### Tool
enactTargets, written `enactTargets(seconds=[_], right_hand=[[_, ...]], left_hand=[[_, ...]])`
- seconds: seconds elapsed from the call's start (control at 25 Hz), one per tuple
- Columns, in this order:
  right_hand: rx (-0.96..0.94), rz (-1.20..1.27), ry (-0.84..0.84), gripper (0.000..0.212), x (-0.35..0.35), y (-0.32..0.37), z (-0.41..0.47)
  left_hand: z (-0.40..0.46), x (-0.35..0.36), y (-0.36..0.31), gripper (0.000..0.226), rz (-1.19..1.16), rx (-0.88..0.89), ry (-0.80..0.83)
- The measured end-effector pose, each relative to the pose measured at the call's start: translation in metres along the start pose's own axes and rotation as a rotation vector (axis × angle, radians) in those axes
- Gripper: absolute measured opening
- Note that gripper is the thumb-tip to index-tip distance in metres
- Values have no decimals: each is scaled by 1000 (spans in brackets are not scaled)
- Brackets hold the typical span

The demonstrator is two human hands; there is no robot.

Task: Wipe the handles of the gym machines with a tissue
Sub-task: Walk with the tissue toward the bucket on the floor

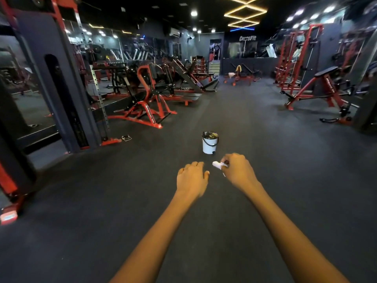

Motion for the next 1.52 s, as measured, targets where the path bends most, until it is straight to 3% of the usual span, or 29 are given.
enactTargets(seconds=[0.36,0.8,1.52], right_hand=[[-10,-88,-22,19,125,-82,326],[9,-151,-44,20,274,-211,653],[-37,-140,159,19,552,-360,1230]], left_hand=[[338,130,26,37,18,25,-34],[677,306,40,40,19,73,47],[1251,587,87,42,-34,-67,71]])
Point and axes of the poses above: each hand's wrist, its own z-axis towards the middle knuckle, its own x-axis out of the palm, y = z × x, the point moved 8 cm from there along z, towards the middle knuckle, and after that the axes turned 9 degrees about -y, right-handed, at the moved point
